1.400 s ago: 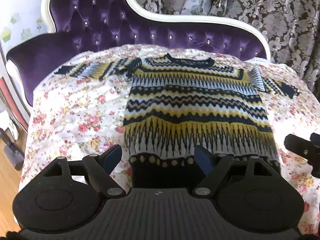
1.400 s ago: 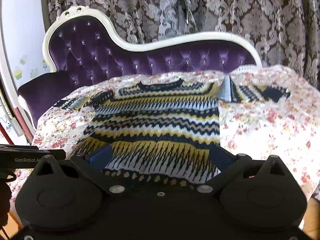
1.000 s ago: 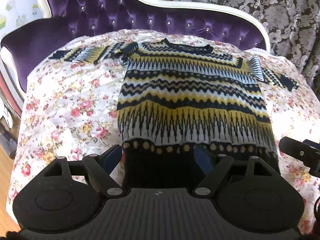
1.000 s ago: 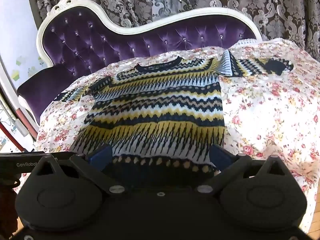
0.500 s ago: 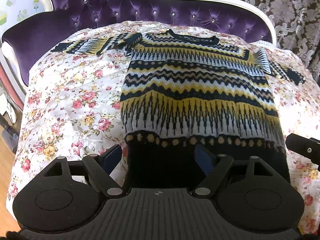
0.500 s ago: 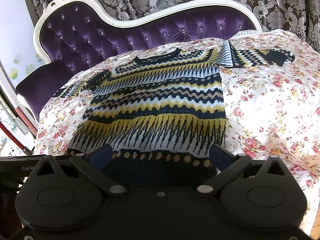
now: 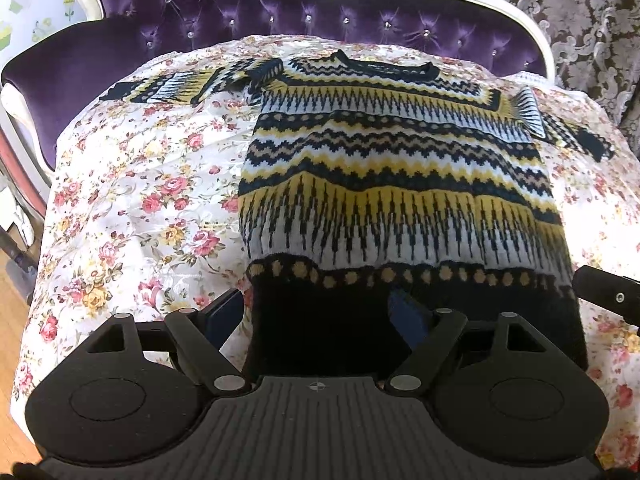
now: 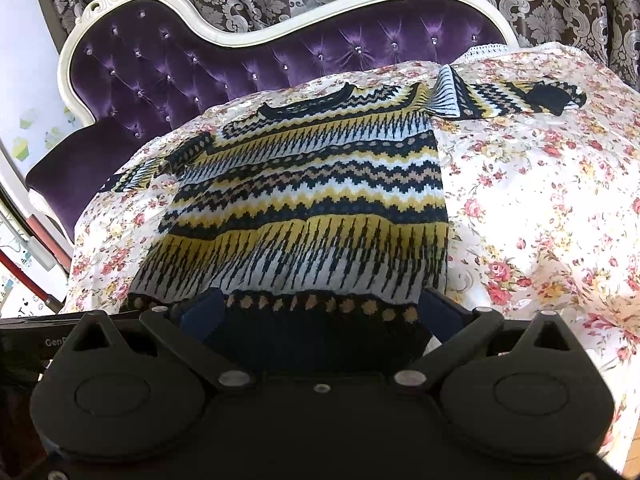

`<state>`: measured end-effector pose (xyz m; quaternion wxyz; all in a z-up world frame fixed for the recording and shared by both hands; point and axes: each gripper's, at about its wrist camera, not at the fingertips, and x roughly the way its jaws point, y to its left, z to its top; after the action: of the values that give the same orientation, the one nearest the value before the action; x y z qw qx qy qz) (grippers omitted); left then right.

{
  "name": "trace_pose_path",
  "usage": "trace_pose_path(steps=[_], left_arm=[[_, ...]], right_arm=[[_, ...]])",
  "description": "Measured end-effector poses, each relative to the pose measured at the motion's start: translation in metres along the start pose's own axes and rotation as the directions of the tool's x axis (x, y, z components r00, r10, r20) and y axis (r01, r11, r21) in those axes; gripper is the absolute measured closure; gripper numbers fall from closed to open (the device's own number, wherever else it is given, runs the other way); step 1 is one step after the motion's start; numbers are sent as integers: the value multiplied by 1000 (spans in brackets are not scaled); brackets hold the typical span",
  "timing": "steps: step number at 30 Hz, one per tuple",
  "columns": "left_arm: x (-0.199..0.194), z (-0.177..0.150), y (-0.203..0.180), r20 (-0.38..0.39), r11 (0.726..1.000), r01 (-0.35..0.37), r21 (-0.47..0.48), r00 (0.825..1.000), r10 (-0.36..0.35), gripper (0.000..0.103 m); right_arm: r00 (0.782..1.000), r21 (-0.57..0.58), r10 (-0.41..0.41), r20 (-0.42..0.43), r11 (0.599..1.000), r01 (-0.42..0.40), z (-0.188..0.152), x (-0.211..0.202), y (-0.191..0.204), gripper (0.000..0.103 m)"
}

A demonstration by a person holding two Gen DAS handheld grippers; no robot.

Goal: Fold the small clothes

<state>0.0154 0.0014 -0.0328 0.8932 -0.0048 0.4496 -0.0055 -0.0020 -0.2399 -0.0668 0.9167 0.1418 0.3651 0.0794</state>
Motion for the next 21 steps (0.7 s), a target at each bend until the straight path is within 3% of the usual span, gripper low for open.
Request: trace_pose_path(steps=[21], left_arm=[[6, -1, -3, -18, 1000, 3, -6, 1000, -3, 24]], right_arm=[[1000, 17, 12, -26, 1000, -12, -1, 5, -1, 1]])
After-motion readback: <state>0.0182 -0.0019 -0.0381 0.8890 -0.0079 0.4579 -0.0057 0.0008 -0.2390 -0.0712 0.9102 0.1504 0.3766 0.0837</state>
